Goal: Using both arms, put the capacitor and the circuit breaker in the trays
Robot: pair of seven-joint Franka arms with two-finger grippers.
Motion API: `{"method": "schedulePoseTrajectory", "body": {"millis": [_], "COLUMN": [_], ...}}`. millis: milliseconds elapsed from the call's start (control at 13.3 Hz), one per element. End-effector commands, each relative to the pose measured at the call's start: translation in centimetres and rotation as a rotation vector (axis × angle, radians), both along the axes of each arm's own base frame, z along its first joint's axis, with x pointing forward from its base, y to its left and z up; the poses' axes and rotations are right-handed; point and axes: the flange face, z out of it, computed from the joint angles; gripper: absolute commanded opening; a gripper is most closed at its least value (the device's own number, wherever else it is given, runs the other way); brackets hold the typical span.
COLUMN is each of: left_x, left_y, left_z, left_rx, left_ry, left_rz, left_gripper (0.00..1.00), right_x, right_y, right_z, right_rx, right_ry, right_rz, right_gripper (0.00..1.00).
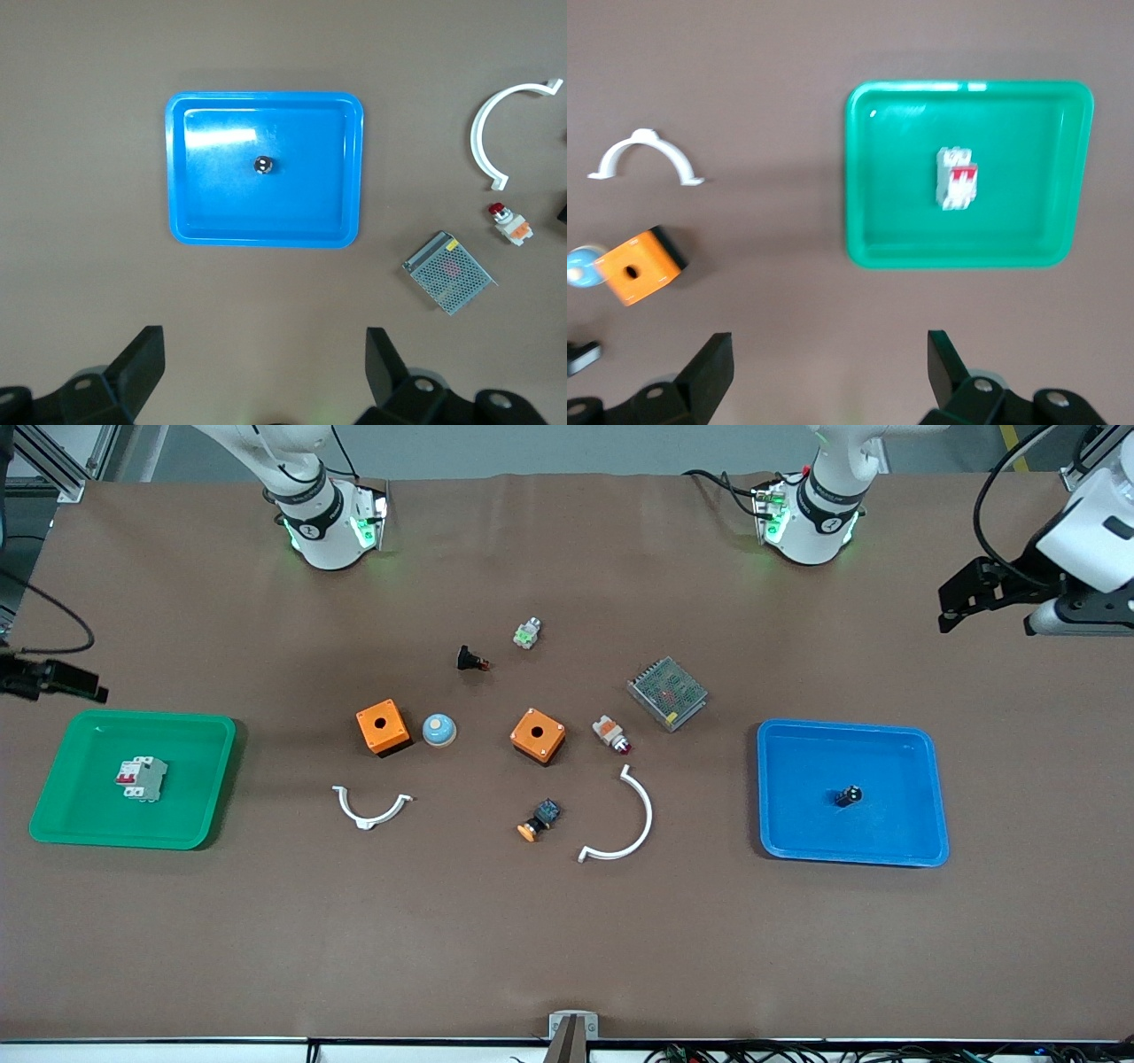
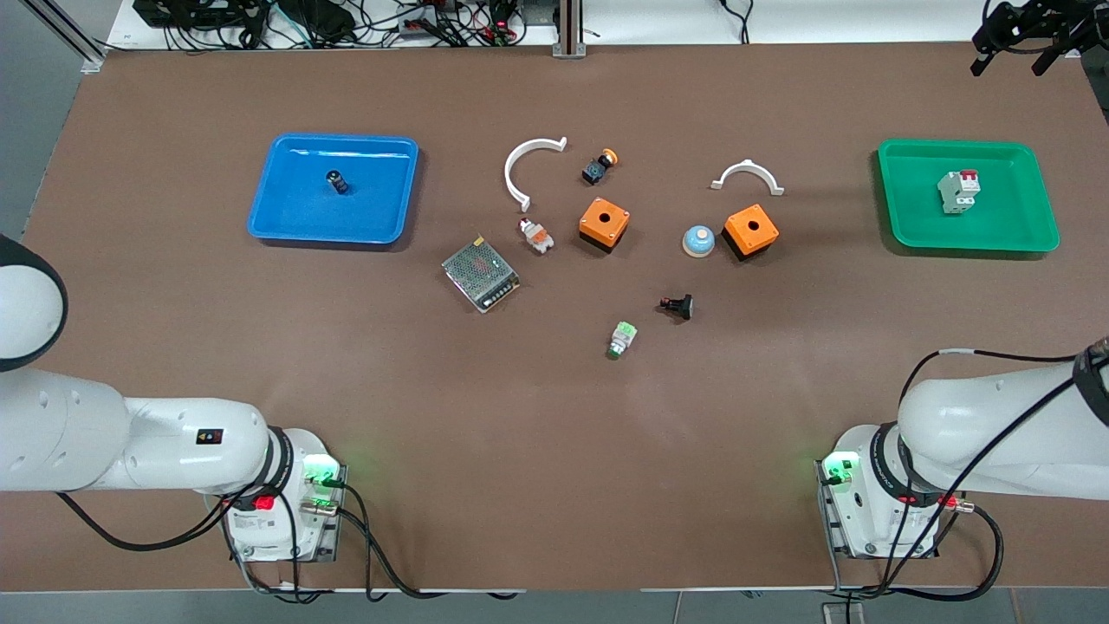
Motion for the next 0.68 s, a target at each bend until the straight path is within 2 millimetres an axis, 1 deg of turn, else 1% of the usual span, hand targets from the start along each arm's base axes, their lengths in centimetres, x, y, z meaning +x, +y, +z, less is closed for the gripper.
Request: {"method": "schedulePoseTrajectory", "body": {"millis": [0,151,226,301,377,603], "left_x": [-0.8,-0.8,-0.7,-0.8,-0.3,0.2], "left_y": [0.0,0.1,0.4,0.7,1.1,0.5], "left_z": [0.1,0.0,0.1,0.5,0.3,0.1], "left_rx": [0.0,0.001,0.001,0.008,0.007,0.005], "left_ry": [-0.003,-0.004,-0.014,-0.031,-0.046,-0.061], "left_rz": [-0.001,0.001,0.005,0.008,0.009,0.0], "left_gripper": [1.0,1.0,1.0,1.0,1.0,1.0], "right_x": [-3.3,-3.9,-4.1,-4.1,-3.9,-3.4], "right_y": [5.1,5.8,6.3,6.5,6.4,6.3], "right_z": [3.3,4.5,4.7,5.0,5.7,7.5], "right_rx": [-0.012,-0.01,0.001,0.022,0.036,0.034], "right_ry": [-0.013,-0.021,-0.022,-0.021,-0.038,-0.084], "right_rz": [-0.054,-0.047,-0.04,-0.043,-0.047,-0.044], "right_gripper": [0.98,0.99,0.99,0.99,0.99,1.0]}}
